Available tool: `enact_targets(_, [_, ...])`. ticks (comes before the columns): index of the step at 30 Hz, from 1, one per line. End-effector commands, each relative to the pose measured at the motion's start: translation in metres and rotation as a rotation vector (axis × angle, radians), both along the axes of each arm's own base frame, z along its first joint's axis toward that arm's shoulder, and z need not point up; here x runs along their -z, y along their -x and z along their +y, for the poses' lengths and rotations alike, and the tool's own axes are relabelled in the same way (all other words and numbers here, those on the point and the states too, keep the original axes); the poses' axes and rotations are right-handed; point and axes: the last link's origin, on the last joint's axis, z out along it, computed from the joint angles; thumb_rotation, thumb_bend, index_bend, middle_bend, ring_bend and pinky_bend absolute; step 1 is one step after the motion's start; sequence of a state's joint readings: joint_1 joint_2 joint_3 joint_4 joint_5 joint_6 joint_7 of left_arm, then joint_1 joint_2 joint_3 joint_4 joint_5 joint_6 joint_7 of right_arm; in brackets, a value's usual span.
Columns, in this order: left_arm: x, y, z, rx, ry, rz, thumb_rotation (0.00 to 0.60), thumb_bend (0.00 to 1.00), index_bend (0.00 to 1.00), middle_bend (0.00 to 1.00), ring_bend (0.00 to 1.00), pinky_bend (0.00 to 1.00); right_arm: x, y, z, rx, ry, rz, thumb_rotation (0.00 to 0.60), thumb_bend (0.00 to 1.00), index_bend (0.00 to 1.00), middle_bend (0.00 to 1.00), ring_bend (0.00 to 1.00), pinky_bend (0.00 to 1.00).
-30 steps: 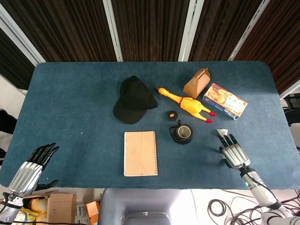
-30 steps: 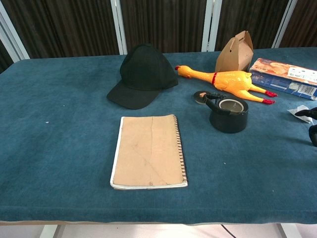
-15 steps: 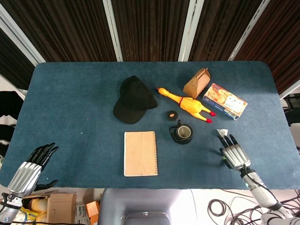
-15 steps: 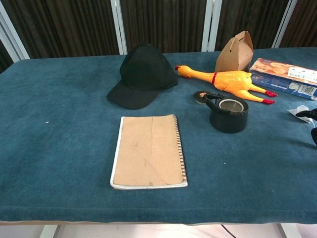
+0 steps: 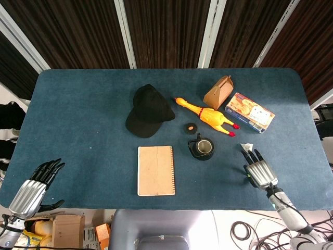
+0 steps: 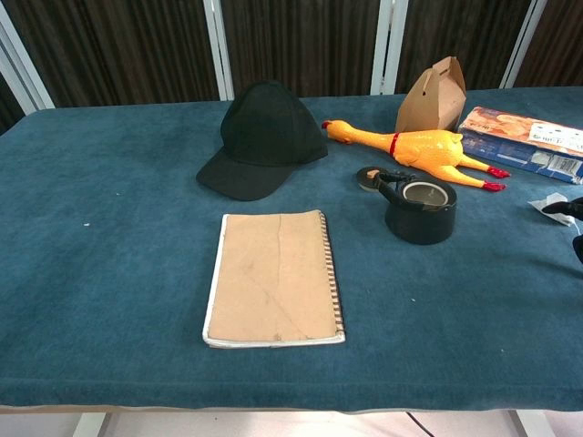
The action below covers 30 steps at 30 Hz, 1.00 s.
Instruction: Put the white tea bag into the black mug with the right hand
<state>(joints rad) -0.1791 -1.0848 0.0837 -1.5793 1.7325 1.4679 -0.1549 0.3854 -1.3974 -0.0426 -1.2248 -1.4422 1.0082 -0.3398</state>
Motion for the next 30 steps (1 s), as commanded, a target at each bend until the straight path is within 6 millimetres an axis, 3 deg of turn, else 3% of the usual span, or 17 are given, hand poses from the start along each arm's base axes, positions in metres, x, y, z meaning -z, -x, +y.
enact_targets(1, [0.000, 0.000, 0.000, 0.000, 0.000, -0.001, 0.600, 0.03, 0.00, 0.00, 0.00, 0.09, 0.000, 0.000, 0.000, 0.001, -0.001, -0.001, 0.600, 0.38, 0.58, 0.00, 0.00, 0.00])
enact_targets(18, [-0.001, 0.000, 0.000, 0.002, -0.003, -0.003, 0.600, 0.03, 0.00, 0.00, 0.00, 0.09, -0.012, -0.009, -0.004, -0.021, 0.039, -0.033, 0.600, 0.44, 0.64, 0.00, 0.00, 0.00])
enact_targets(30, [-0.001, 0.000, 0.001, 0.003, -0.001, -0.005, 0.600, 0.03, 0.00, 0.00, 0.00, 0.09, -0.061, -0.074, -0.024, -0.139, 0.179, -0.150, 0.600, 0.44, 0.64, 0.00, 0.00, 0.00])
